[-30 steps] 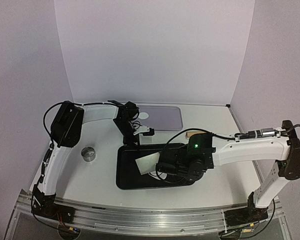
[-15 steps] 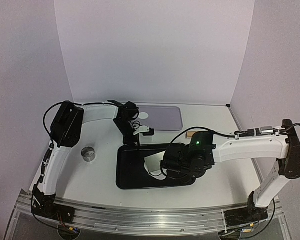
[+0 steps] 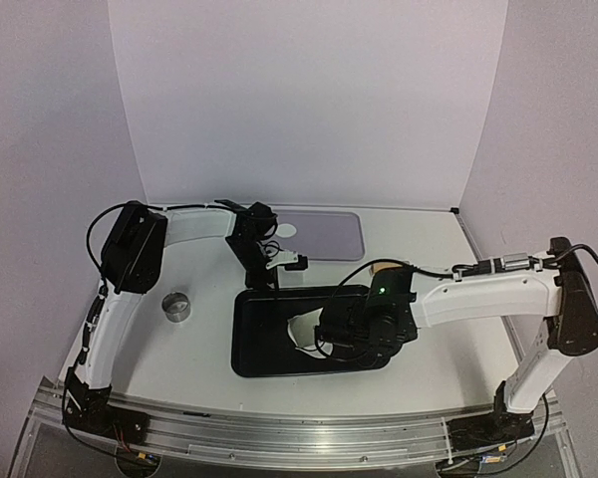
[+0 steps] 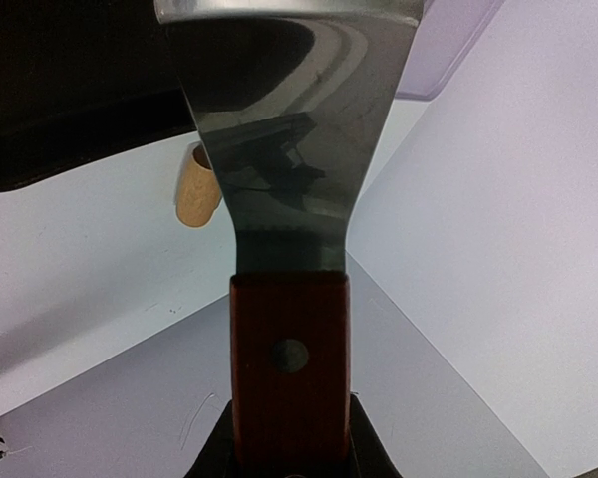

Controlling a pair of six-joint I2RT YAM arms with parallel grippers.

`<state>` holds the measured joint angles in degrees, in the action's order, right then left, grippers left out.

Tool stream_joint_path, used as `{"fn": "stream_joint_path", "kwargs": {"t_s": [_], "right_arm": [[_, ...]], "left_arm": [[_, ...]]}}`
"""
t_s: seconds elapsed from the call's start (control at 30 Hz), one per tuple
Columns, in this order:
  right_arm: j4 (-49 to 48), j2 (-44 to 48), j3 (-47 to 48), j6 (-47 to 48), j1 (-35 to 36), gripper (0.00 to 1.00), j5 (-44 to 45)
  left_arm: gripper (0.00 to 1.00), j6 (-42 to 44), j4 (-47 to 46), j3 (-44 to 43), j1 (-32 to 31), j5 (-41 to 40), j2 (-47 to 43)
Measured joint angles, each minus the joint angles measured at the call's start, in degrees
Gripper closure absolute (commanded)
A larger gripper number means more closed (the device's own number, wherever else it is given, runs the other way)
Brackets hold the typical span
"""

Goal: Roll out the dumpling wrappers from the dough

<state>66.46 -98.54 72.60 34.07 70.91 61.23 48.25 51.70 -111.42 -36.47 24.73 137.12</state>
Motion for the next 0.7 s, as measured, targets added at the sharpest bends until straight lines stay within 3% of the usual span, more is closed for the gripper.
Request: {"fn": "stream_joint_path", "kwargs": {"t_s": [0.33, 0.7], "right_arm": [[-0.3, 0.0, -0.4, 0.0, 0.0, 1.00, 0.2], [-4.3, 3.2, -7.2, 0.1, -0.1, 1.00, 2.2]], "left_arm": [[1.00, 0.0, 0.0, 0.0, 0.0, 0.0, 0.0], [1.00, 0.0, 0.0, 0.0, 0.0, 0.0, 0.0]]}}
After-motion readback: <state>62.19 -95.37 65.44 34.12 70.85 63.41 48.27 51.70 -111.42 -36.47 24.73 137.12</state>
